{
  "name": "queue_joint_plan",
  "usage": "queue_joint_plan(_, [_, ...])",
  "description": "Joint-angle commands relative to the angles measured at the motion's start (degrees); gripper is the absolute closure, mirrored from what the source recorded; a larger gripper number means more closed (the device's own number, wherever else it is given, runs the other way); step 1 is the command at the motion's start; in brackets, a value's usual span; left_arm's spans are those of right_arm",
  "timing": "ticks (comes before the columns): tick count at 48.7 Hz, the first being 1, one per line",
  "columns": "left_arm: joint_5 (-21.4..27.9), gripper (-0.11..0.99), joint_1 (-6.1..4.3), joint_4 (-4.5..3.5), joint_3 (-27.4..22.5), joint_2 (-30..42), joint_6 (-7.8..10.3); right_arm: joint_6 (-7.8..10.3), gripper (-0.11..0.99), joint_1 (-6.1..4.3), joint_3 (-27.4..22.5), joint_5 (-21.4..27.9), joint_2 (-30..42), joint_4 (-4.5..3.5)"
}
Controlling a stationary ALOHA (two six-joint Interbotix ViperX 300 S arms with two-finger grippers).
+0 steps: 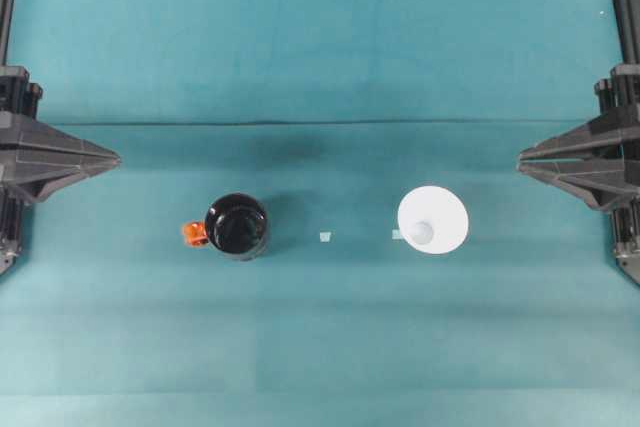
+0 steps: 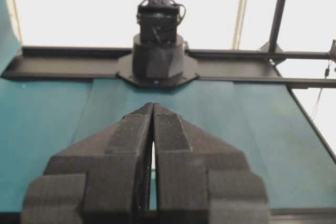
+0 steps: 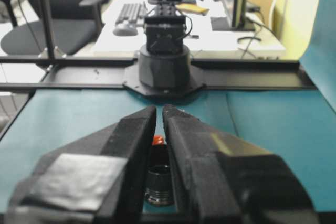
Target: Put the paper cup into the moved red handle cup holder.
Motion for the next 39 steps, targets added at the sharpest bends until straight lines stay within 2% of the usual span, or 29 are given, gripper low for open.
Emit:
queue_joint_plan(1, [3.52, 0.85, -0.97, 0.62, -2.37, 2.55, -2.02, 0.18, 0.88, -0.26, -0.26, 0.18, 0.79, 0.44])
queue_joint_plan(5, [9.76, 0.85, -1.05, 0.62, -4.57, 4.48, -4.39, 0.79, 0.86, -0.35, -0.35, 3.78, 0.7, 1.32])
queue_joint_plan(8, [16.44, 0.85, -1.14, 0.62, -6.86, 6.33, -6.15, 2.02, 0.92, -0.26, -0.35, 7.73, 0.62, 2.02])
queue_joint_plan(11, [22.15, 0.85, -1.14, 0.62, -8.96, 7.65, -6.77, 3.69, 0.95, -0.26, -0.62, 11.25, 0.44, 2.02])
queue_joint_plan(14, [26.81, 0.85, -1.23, 0.62, -10.81, 8.96, -6.77, 5.54, 0.96, -0.26, -0.88, 14.77, 0.09, 2.02])
queue_joint_plan(21, [34.89, 0.85, -1.32, 0.62, -13.97, 11.95, -6.86, 7.38, 0.97, -0.26, -0.97, 20.65, -0.53, 2.02])
queue_joint_plan(31, [41.48, 0.85, -1.93, 0.62, -15.91, 18.9, -7.38, 8.17, 0.97, -0.26, -0.97, 25.22, -0.7, 2.02])
queue_joint_plan(39, [46.93, 0.85, -2.29, 0.62, -18.72, 25.58, -7.38, 8.35, 0.97, -0.26, -0.97, 26.37, -0.79, 2.02])
